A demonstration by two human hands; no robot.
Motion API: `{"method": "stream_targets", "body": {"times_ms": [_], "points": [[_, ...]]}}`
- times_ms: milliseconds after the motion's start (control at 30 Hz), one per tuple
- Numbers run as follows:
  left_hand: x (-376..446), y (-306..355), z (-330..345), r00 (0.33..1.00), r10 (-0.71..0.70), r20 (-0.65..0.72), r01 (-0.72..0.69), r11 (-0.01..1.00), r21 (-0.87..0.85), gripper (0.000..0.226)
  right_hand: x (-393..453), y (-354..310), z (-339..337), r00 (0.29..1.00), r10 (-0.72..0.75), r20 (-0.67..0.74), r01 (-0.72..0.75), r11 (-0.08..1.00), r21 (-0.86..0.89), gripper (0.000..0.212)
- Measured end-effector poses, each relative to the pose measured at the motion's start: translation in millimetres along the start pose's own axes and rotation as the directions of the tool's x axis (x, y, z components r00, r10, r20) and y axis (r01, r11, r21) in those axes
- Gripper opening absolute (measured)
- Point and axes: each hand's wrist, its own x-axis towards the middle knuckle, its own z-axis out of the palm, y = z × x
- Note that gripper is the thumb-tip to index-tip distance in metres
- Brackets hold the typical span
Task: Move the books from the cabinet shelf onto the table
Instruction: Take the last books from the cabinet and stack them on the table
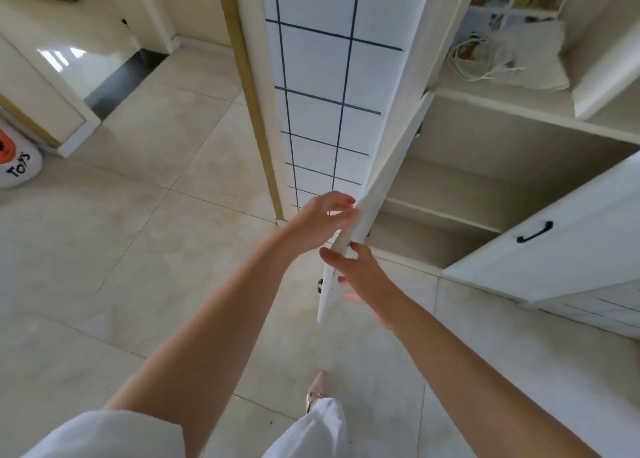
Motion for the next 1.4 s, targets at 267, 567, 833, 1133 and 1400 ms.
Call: {"method": "stream_targets", "body": {"times_ms": [267, 567, 833, 1133, 1400], "points": [[31, 15, 6, 0.977, -0.047, 0.207, 0.067, 0.994, -0.092, 0.049, 5, 2, -20, 0.995, 0.007, 0.097, -0.012, 0.999, 0.05, 0.083], [22, 22, 66, 0.997, -0.032, 0.077, 0.041, 0.992, -0.117, 0.06, -15, 21, -85, 0.978, 0.076, 0.195, -0.08, 0.997, 0.011, 0.081], [20, 34, 176, 0.947, 0.124, -0.296, -0.125, 0.992, 0.013, 0.078, -38, 53, -195, 0.962, 0.097, 0.257, -0.065, 0.99, -0.128, 0.073], [90, 94, 274, 0.828, 0.532, -0.178, -0.351, 0.739, 0.575, 0.055, -55, 48, -362, 0.976, 0.003, 0.217, 0.051, 0.968, -0.245, 0.054], [154, 127, 308, 0.866, 0.5, -0.016, -0.272, 0.497, 0.824, 0.059, -35, 49, -425, 0.839, -0.434, -0.328, 0.056, 0.669, -0.741, 0.051]]}}
